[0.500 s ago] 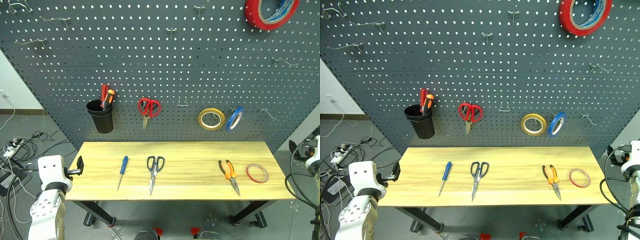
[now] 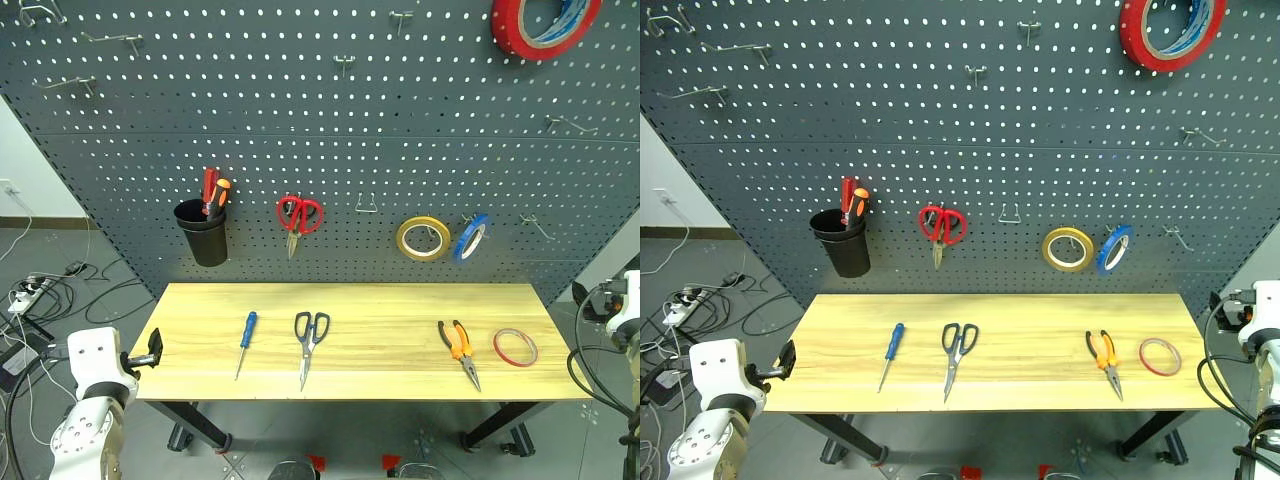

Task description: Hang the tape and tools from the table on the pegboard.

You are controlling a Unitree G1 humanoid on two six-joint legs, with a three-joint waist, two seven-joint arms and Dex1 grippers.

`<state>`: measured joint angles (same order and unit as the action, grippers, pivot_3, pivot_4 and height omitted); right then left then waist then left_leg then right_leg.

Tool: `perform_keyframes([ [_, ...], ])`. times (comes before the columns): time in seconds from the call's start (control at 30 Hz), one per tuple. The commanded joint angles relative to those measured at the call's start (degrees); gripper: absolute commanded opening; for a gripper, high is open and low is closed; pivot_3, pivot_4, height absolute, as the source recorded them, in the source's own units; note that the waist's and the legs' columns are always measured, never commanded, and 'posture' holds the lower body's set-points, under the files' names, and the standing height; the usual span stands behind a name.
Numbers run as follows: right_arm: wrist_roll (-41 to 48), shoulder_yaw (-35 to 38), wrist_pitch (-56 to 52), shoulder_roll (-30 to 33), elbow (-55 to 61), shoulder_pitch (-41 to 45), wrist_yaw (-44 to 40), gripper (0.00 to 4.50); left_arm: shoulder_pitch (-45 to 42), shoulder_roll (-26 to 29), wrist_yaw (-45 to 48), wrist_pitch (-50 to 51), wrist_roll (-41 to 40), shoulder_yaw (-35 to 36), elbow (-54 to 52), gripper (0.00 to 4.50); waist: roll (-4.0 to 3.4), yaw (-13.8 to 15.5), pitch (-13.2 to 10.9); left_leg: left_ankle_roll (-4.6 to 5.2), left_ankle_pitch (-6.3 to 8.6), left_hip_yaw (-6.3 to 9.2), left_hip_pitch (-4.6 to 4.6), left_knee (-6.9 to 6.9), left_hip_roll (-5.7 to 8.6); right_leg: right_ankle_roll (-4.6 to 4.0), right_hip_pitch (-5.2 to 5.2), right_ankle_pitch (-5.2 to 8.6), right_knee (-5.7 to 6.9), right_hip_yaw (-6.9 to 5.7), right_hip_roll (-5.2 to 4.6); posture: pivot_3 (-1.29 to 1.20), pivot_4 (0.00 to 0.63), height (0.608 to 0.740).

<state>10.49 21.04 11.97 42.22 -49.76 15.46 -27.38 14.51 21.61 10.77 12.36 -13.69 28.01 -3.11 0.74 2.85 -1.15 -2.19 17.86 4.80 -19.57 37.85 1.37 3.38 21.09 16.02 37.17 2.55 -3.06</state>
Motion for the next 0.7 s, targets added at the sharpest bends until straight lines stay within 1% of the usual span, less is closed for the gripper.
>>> perform_keyframes([
  [0.03,0.2,-0.6,-1.9,-0.3,8.6,-3.0,-0.6,4.50,0.5,1.2,-0.9,2.7,0.1,1.0,-5.5,4.49,-0.02,0.0,0.0,0.00,0.00,0.00,0.00,0.00,0.00,0.00,0.00,0.00,0.00,0.01,-0.01,0.10,0.008,0.740],
  [0.13,0.8,-1.3,-8.8,-1.6,19.6,-8.6,-0.2,4.50,-0.4,0.3,1.0,5.6,-2.9,-0.6,-9.4,4.49,-0.07,0.0,-0.1,0.01,0.00,0.02,-0.06,0.01,-0.01,0.01,0.01,0.00,-0.04,0.00,-0.01,0.09,0.032,0.740],
  [0.2,0.2,-2.0,-12.2,-1.7,26.3,-12.4,-0.4,4.50,-1.3,1.4,2.1,8.2,-3.2,-2.1,-11.1,4.49,-0.15,0.1,-0.4,0.01,0.01,0.05,-0.09,0.03,-0.01,0.01,0.00,0.00,-0.03,-0.03,-0.01,0.07,0.054,0.740],
  [0.3,1.3,-2.8,-19.1,-2.4,38.0,-18.1,-1.1,4.50,-2.7,5.4,5.4,9.2,-0.6,-5.7,-12.8,4.49,-0.31,-0.1,-1.4,0.01,0.00,0.08,-0.13,0.05,0.00,0.02,0.02,0.01,-0.03,-0.08,-0.01,0.04,0.082,0.740],
  [0.33,1.7,-2.8,-21.3,-2.6,41.3,-19.2,-1.0,4.50,-2.7,7.9,8.1,6.7,1.6,-8.3,-13.1,4.49,-0.37,-0.3,-1.7,0.01,0.00,0.06,-0.11,0.04,-0.04,0.01,0.03,0.01,-0.03,-0.06,0.02,0.03,0.091,0.740],
  [0.37,1.9,-3.0,-23.2,-2.6,44.1,-20.0,-1.2,4.50,-2.7,10.3,12.0,4.4,2.5,-10.8,-13.6,4.49,-0.45,-0.7,-2.1,0.01,0.00,0.06,-0.12,0.04,-0.04,0.00,0.04,0.01,-0.03,-0.07,0.02,0.02,0.099,0.740],
  [0.43,3.3,-3.5,-28.9,-2.5,51.2,-22.4,-2.3,4.50,-5.3,15.2,21.4,3.6,1.7,-17.8,-15.9,4.49,-0.69,-1.4,-3.1,0.01,0.00,0.01,-0.15,0.02,-0.03,-0.01,0.06,0.01,-0.09,-0.05,0.02,0.00,0.125,0.740],
  [0.47,3.8,-3.7,-31.1,-2.4,53.8,-23.3,-2.7,4.50,-6.3,16.5,24.0,3.6,0.9,-19.4,-16.4,4.49,-0.75,-1.5,-3.7,0.01,0.00,-0.01,-0.19,0.06,0.00,-0.01,0.06,0.01,-0.07,-0.05,-0.01,0.00,0.132,0.740],
  [0.57,4.7,-4.9,-36.8,-1.9,58.5,-25.3,-4.2,4.50,-11.4,18.1,29.0,5.9,-1.4,-22.9,-15.8,4.49,-0.79,-2.3,-5.1,0.03,0.01,-0.04,-0.25,0.05,-0.03,0.01,0.14,-0.01,-0.10,0.00,-0.01,-0.03,0.149,0.740],
  [0.63,4.9,-6.2,-39.7,-1.7,58.6,-25.2,-5.0,4.50,-15.6,18.6,33.0,6.6,-2.4,-25.7,-14.6,4.49,-0.69,-3.0,-5.8,0.04,0.01,0.01,-0.29,0.04,-0.08,0.02,0.20,-0.01,-0.08,-0.09,0.01,-0.03,0.152,0.740],
  [0.7,2.3,-8.8,-41.4,-1.1,55.8,-22.3,-4.2,4.50,-18.6,19.3,37.4,6.1,-2.6,-28.6,-13.4,4.49,-0.59,-3.5,-6.3,0.04,0.01,0.05,-0.32,0.03,-0.10,0.02,0.24,-0.01,-0.02,-0.14,0.02,-0.06,0.152,0.740],
])
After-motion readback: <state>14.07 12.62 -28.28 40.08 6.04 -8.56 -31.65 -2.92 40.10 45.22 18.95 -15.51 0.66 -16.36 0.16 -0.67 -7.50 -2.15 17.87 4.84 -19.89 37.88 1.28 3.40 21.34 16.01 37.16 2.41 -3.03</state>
